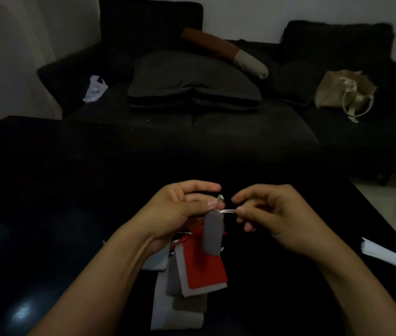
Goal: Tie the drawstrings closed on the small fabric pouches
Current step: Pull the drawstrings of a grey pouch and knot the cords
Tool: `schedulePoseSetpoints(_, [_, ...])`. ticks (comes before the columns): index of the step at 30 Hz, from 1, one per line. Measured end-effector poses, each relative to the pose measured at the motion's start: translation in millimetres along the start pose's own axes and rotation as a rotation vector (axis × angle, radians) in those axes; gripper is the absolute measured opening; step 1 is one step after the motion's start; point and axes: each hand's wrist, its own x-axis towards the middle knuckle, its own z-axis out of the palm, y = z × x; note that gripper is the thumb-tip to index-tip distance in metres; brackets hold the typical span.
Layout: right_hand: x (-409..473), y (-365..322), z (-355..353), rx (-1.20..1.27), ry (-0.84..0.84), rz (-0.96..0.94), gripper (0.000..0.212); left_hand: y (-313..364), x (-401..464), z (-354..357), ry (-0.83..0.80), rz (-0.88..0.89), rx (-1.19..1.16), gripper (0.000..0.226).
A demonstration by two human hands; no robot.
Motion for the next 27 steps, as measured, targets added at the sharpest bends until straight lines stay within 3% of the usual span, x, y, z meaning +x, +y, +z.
schedulePoseSetpoints(3, [-2, 1, -2, -0.287, 0.035, -0.032, 0.01, -2, 1, 4, 0.05, 0.053, 0.09, 0.024])
schedulePoseSetpoints(8, [-3, -10, 13, -0.414, 0.053, -0.188, 0.003, -7, 5, 8, 0.124, 0.122, 0.217, 0.024])
schedulePoseSetpoints(13, [0, -13, 20, -0.536, -0.003, -0.297, 0.006, -10, 5, 6, 0.0, 0.108, 0.393, 0.022])
schedulePoseSetpoints(16, [-1, -10, 19, -0.36, 0.043, -0.265, 0.008, -8, 2, 5, -0.111, 0.099, 0.407, 0.03])
schedulePoseSetpoints(22, [-1, -6, 12, 0.263, 0.102, -0.05, 0.014, 0, -4, 7, -0.217, 0.14, 0.248, 0.037])
schedulePoseSetpoints(27, [-2, -6, 11, 0.374, 0.11, -0.013, 0.02, -2, -3, 10, -0.184, 0.191, 0.214, 0.039])
